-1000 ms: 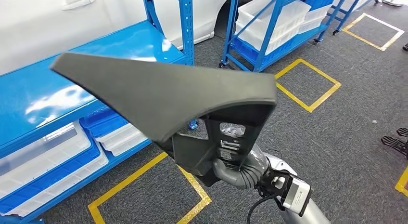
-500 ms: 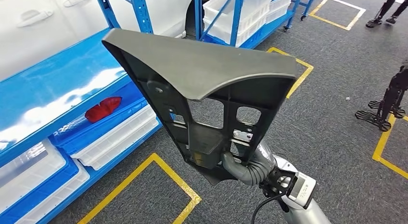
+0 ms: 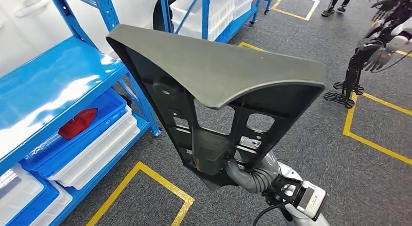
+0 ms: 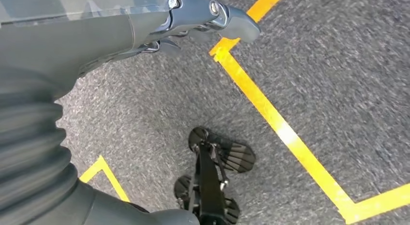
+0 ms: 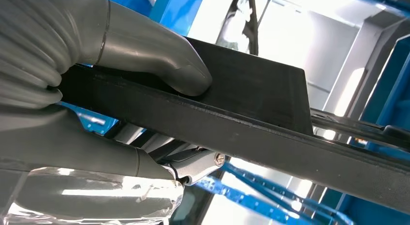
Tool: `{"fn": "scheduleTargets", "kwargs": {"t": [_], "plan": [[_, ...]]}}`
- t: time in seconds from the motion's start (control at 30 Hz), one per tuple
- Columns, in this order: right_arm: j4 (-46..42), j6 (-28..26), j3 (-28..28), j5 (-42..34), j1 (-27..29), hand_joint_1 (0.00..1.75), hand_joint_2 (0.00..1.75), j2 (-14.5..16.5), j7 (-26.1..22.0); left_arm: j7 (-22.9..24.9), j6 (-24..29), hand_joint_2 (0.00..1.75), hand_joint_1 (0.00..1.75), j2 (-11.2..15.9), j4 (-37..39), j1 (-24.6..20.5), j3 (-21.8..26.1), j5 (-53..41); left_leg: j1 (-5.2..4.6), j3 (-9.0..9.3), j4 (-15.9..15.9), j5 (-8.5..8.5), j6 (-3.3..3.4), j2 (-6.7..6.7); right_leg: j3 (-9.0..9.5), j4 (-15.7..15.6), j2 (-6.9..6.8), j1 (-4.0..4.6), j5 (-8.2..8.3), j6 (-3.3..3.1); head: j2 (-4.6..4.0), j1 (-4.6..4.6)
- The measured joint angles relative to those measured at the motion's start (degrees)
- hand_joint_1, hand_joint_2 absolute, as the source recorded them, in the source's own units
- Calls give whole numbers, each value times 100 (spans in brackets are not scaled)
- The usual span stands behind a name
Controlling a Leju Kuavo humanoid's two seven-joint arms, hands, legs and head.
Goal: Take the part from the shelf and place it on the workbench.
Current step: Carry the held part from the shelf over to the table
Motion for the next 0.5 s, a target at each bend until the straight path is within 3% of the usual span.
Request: {"fn": "scheduleTargets", "kwargs": {"t": [0.07,0.13,0.17,0.23,0.27,0.33,0.37,0.43,0.47,0.5], "plan": [[5,-10,28,4,-13,175,175,4,-1,33,-122,175,0,3,0,-14,6,-3,-3,10,20,-25,-25,117,404,-727,-132,1,323,-19,0,1],[6,-17,56,5,-32,175,175,11,-1,61,-204,175,0,10,0,-21,6,-7,-26,21,37,-54,-77,209,732,-1346,-292,42,494,-83,0,-3],[6,-19,66,5,-41,175,175,16,-2,69,-221,175,0,15,0,-23,6,-8,-36,26,40,-64,-110,250,782,-1462,-324,65,498,-120,0,-5],[6,-22,75,4,-49,175,175,23,-1,75,-242,175,0,22,0,-26,6,-8,-37,44,32,-76,-175,331,765,-1475,-218,85,511,-184,1,-5],[4,-21,79,-2,-48,175,175,23,-1,76,-262,175,0,23,0,-30,6,-8,-26,46,55,-108,-207,305,768,-1495,-168,78,527,-214,1,-7],[-12,-10,88,-26,-46,175,175,25,-1,70,-323,175,0,24,0,-29,6,-12,-1,-79,377,-347,-253,102,779,-1534,-73,54,559,-278,1,-20],[-31,0,92,-38,-35,175,175,25,-1,66,-347,175,0,25,0,-18,5,-18,7,-236,732,-552,-265,-36,781,-1539,-28,53,567,-298,0,-30],[-85,45,99,-51,12,175,175,26,-1,61,-365,175,0,19,0,28,5,-48,8,-614,1549,-901,-271,-165,775,-1535,89,65,570,-320,0,-40],[-108,74,102,-54,40,175,175,23,-1,62,-365,175,0,12,0,54,5,-68,8,-726,1769,-931,-270,-182,776,-1531,159,70,570,-322,0,-40],[-129,104,103,-57,61,175,175,20,-1,64,-365,175,0,1,0,72,6,-93,10,-729,1748,-835,-264,-190,778,-1525,234,72,570,-321,0,-40]]}}
